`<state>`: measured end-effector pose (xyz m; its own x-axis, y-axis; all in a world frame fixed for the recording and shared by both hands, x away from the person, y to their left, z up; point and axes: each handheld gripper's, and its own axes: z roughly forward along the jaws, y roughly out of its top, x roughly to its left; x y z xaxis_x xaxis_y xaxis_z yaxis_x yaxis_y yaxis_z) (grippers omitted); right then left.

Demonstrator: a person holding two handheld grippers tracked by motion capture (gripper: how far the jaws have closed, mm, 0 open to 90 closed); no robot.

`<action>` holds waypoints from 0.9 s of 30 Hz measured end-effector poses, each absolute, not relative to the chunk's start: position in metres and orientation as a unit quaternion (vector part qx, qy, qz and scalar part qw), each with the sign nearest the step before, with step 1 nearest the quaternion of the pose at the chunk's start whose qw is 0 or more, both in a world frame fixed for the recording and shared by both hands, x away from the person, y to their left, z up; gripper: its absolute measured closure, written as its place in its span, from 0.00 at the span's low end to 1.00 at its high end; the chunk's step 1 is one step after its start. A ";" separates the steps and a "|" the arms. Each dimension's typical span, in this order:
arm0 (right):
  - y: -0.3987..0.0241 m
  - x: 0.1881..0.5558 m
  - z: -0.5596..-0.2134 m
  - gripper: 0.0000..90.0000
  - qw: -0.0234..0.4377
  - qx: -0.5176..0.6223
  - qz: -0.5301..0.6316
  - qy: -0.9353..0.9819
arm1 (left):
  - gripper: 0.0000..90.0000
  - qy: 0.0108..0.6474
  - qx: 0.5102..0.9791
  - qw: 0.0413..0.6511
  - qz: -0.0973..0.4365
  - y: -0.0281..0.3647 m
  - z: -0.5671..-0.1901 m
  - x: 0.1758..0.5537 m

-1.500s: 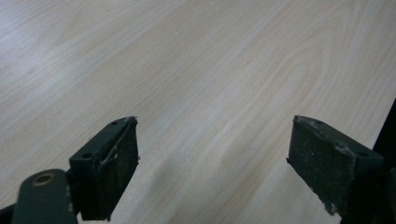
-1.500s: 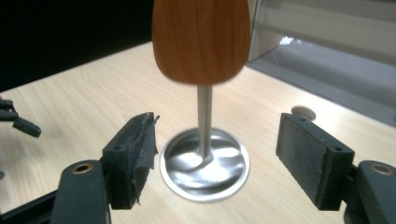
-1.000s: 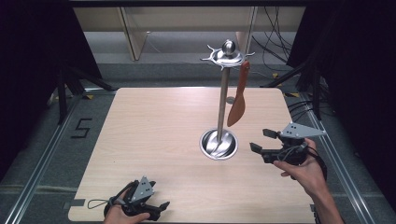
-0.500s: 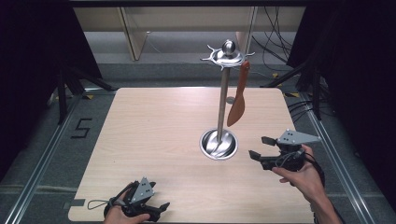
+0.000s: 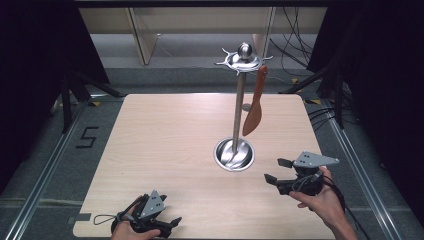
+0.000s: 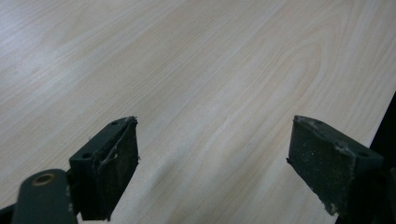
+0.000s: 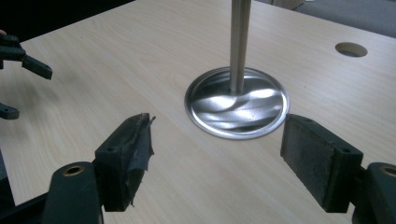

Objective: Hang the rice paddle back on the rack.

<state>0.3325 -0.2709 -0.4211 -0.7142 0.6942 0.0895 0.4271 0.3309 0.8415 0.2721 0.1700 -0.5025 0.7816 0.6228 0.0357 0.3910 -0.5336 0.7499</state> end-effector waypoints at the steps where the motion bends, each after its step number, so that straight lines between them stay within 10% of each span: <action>1: -0.272 0.333 -0.423 0.29 0.155 0.338 0.464 0.804 | 0.17 0.295 0.862 0.384 0.149 0.170 -0.503 0.272; 27: -0.273 0.313 -0.451 0.23 0.127 0.364 0.435 0.814 | 0.17 0.292 0.864 0.380 0.153 0.170 -0.503 0.273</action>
<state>0.3131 -0.2728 -0.4515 -0.7034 0.7023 0.1097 0.4811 0.3568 0.8008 0.2728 0.1697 -0.5033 0.7826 0.6211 0.0424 0.3890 -0.5410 0.7456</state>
